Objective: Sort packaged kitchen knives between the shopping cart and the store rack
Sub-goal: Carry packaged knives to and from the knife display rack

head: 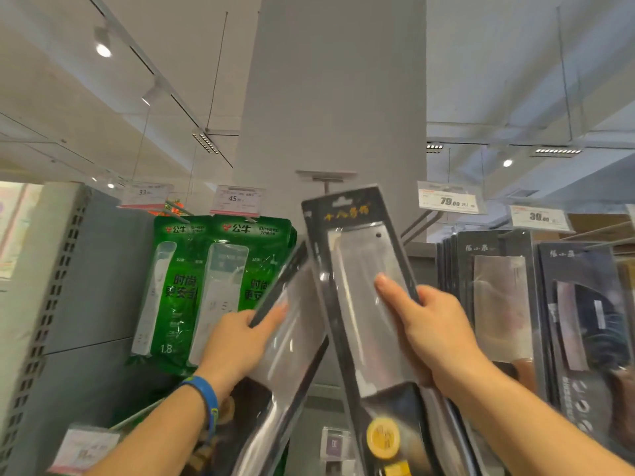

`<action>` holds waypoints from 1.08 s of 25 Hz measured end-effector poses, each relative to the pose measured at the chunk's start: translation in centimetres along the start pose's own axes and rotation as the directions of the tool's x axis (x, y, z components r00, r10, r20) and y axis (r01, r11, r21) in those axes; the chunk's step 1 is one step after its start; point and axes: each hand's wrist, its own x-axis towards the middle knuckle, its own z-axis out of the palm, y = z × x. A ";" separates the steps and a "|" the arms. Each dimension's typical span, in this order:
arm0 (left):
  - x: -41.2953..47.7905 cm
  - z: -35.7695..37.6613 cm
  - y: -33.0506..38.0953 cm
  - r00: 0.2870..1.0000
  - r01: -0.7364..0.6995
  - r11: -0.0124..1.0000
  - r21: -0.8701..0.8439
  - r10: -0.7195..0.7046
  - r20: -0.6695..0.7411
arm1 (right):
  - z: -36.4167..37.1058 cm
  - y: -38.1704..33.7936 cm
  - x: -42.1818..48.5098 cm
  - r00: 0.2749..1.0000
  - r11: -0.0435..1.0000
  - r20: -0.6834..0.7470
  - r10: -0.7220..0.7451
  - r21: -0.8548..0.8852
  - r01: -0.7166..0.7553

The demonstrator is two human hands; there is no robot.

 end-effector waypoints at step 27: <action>4.4 2.9 3.0 0.809 0.442 0.896 0.042 -0.418 0.413 | -1.6 0.5 0.5 0.995 1.000 -0.094 0.017 -0.014 -0.019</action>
